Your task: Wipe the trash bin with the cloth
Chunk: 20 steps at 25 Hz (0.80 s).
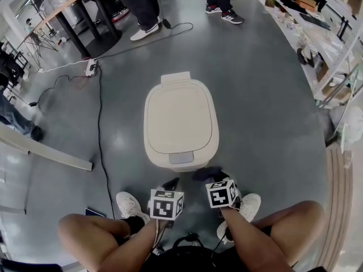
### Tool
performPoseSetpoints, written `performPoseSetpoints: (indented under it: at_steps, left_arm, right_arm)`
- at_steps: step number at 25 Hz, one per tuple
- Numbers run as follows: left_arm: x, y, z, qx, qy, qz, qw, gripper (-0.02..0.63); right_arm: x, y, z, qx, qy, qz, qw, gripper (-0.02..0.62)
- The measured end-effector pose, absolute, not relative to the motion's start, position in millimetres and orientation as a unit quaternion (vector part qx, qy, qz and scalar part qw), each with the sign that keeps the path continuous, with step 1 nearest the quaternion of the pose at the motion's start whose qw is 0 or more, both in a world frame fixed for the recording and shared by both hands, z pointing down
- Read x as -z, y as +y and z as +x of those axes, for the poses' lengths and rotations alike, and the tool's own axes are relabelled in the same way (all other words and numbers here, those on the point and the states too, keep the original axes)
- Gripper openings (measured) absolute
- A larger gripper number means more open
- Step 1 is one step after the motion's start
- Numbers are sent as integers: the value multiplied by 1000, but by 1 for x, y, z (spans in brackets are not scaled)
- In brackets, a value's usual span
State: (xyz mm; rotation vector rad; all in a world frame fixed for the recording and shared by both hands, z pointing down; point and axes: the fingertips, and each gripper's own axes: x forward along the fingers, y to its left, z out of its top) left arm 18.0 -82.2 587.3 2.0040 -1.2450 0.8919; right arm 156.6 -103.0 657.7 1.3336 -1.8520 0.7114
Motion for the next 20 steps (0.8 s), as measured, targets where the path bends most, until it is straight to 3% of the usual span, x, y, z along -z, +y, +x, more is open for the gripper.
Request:
performPoseSetpoints:
  at_steps: [4, 13, 20]
  left_arm:
    - [-568, -77, 53, -314, -460, 774, 302, 0]
    - [-480, -84, 121, -263, -473, 821, 184, 0]
    - [-446, -89, 143, -236, -481, 826, 173, 0]
  right_arm:
    - [-638, -94, 187, -245, -735, 533, 340, 104]
    - [-540, -120, 226, -146, -776, 569, 229, 104]
    - [-466, -147, 224, -48, -803, 561, 195, 104]
